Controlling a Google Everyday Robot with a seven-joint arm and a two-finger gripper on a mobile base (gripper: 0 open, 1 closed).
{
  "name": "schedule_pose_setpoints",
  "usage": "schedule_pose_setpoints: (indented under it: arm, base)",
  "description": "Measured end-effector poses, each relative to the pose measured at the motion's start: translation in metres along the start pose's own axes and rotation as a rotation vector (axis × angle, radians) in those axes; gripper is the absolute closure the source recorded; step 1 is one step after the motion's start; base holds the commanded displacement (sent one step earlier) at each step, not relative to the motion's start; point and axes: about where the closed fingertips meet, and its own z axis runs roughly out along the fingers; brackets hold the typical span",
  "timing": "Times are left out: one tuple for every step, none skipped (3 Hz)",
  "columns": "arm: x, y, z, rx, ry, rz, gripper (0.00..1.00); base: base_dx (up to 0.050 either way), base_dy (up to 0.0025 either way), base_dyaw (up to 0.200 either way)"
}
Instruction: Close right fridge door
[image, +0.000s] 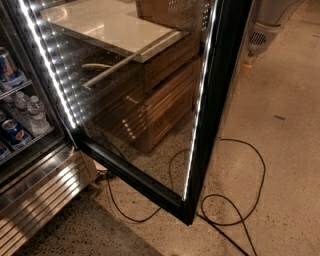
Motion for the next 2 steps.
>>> schedule_pose_setpoints:
  arm:
    - [0.0000,0.0000,0.0000,0.000,0.000,0.000,0.66]
    - [0.0000,0.0000,0.0000,0.000,0.000,0.000,1.00]
  base:
    - [0.000,0.00000,0.000]
    - [-0.044,-0.00211,0.096]
